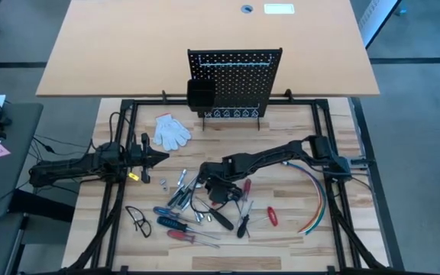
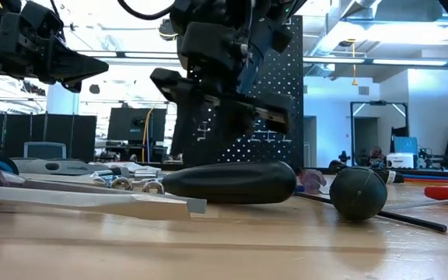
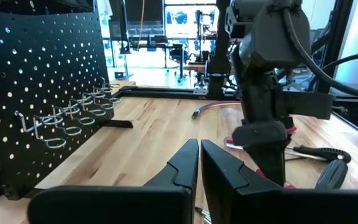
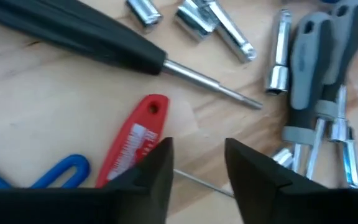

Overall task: Hang tools onto peg board
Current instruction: Hang the red allen wrench on the pegboard

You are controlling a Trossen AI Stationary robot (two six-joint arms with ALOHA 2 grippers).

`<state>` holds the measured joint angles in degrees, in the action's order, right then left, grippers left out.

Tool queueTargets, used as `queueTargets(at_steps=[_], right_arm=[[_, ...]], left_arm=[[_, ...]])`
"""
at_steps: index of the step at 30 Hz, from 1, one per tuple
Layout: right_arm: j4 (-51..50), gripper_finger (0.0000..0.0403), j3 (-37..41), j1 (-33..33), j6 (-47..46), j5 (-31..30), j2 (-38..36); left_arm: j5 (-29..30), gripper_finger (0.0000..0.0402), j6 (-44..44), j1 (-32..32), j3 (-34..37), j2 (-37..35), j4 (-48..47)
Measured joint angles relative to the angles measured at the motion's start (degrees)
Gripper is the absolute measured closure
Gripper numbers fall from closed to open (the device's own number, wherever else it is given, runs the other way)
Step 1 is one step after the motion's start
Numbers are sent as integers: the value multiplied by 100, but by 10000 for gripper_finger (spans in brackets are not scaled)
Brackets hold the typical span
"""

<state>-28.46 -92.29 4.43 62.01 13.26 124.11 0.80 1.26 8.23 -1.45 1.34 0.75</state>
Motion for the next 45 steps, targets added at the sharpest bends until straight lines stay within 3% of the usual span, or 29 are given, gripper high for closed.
queueTargets(at_steps=[4,7,13,23,37,45], right_arm=[[45,175,26,-72,424,-13,0],[64,160,194,-128,1359,-16,-7],[212,177,400,-125,2212,-17,-7],[650,217,431,-75,2246,357,284],[304,286,325,-206,293,352,485],[-1103,290,-612,-261,-555,93,562]], left_arm=[[0,385,0,-2,0,0,0],[0,385,0,0,0,0,0],[0,385,0,-2,-1,0,0],[6,385,0,0,0,-2,-5],[2,385,0,-1,-2,15,-2],[2,385,0,-2,-2,15,-2]])
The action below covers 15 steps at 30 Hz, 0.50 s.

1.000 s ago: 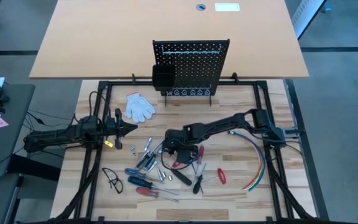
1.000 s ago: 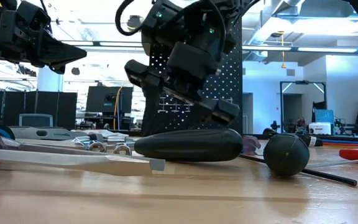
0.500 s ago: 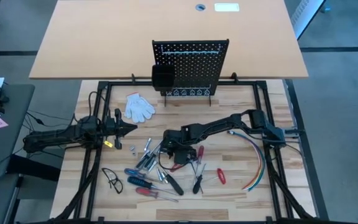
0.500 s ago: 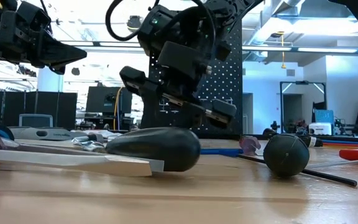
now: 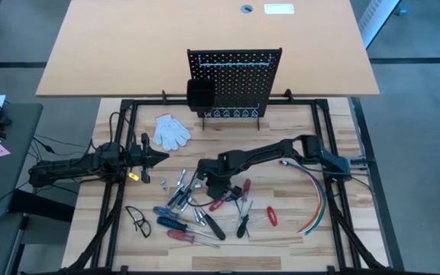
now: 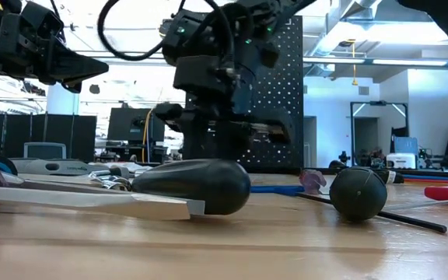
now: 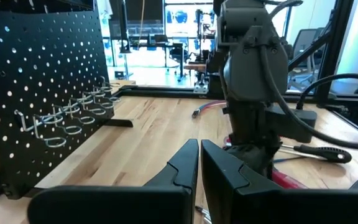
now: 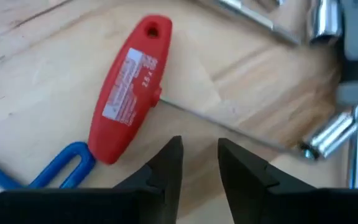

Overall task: Hang tools onto peg board
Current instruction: Hang the red allen wrench on the pegboard

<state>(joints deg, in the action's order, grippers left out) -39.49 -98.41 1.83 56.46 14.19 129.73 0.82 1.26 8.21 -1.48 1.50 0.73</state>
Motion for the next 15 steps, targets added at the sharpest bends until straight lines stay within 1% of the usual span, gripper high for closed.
queueTargets(at_steps=[2,6,9,11,13,15], right_arm=[[-304,290,-260,3,-185,-63,7],[-140,290,-615,21,-172,-43,-26],[280,290,-622,105,-69,66,10],[479,290,-621,163,-132,255,99],[583,290,-625,191,-223,429,234],[538,290,-623,207,-248,450,399]], left_arm=[[0,385,0,1,1,0,0],[0,385,0,1,1,0,0],[0,385,0,2,2,0,0],[0,385,0,1,2,0,0],[-2,385,0,0,2,0,2],[-2,385,0,0,0,-2,0]])
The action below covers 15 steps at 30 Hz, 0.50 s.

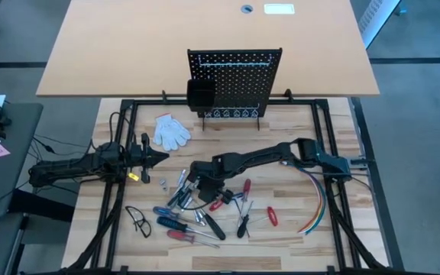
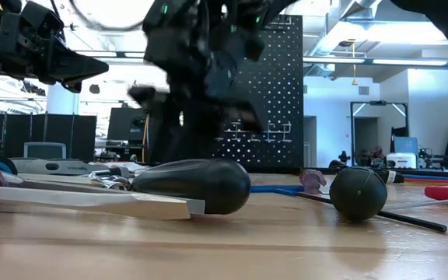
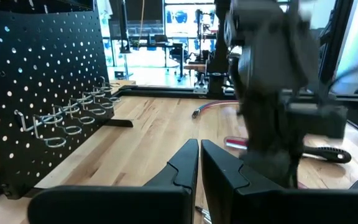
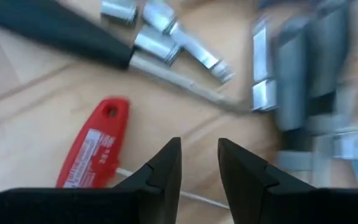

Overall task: Hang tools onto peg board
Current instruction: Hang the red allen wrench on the pegboard

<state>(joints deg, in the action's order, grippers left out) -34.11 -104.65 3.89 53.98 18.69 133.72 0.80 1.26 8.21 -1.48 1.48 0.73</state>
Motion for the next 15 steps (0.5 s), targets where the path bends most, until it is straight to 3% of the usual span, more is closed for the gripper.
queueTargets(at_steps=[7,15], right_arm=[[-119,310,-10,-52,-449,-468,130],[-1099,365,-5,-661,-1632,-658,-114]], left_arm=[[-2,385,0,1,1,0,0],[-3,385,0,2,0,2,1]])
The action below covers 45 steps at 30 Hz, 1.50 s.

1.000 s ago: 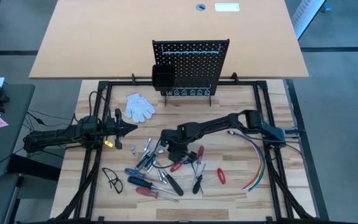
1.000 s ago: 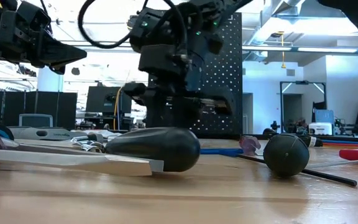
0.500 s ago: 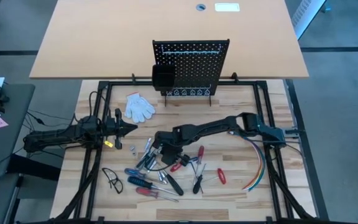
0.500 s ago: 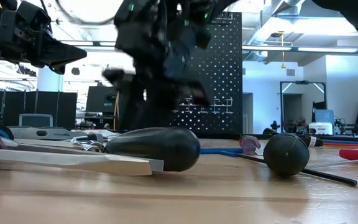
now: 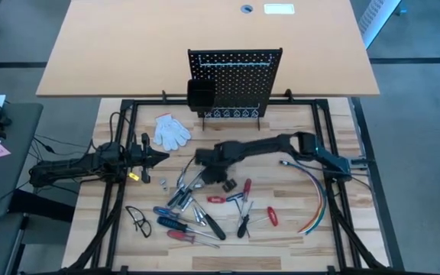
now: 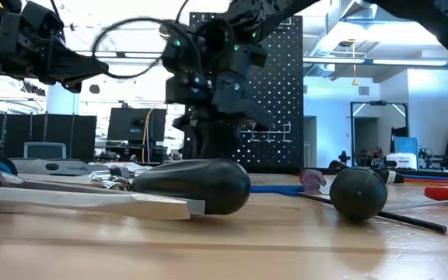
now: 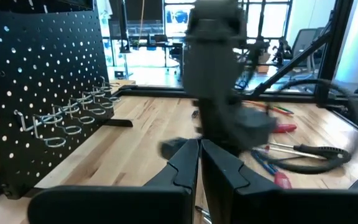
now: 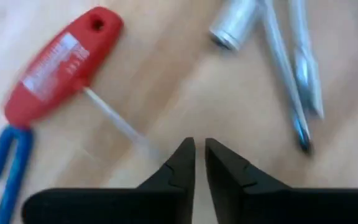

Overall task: Hang tools onto peg board
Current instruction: Hang the red allen wrench on the pegboard

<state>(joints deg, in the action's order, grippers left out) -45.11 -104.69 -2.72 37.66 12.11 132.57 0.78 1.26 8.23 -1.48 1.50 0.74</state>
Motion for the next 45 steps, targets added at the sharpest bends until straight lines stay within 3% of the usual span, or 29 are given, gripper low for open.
queueTargets(at_steps=[4,7,15,21,25,29,33,35,40,45], right_arm=[[-313,395,7,-258,-321,707,-45],[-305,397,40,-343,-417,915,-201],[631,399,975,-200,-586,931,-1329],[2075,399,2145,136,-1475,666,-2187],[2668,391,2750,558,-2055,415,-2376],[2649,354,2842,1006,-2741,335,-2341],[2730,287,2858,1347,-3057,217,-2137],[3284,247,2841,1405,-3282,128,-1948],[3498,158,2824,1292,-4013,-863,-1773],[3527,134,2772,1182,-4865,-1212,-1484]], left_arm=[[0,385,0,-2,0,0,-1],[2,385,0,-1,1,2,4],[2,385,0,-2,2,0,-3],[2,385,0,-2,0,0,-7],[2,385,0,-1,0,0,-3],[3,385,0,-1,0,-2,-7],[3,385,0,-1,0,-2,-5],[2,385,1,0,0,-2,-4],[2,385,0,-2,2,0,-9],[4,385,0,-2,0,-2,-5]])
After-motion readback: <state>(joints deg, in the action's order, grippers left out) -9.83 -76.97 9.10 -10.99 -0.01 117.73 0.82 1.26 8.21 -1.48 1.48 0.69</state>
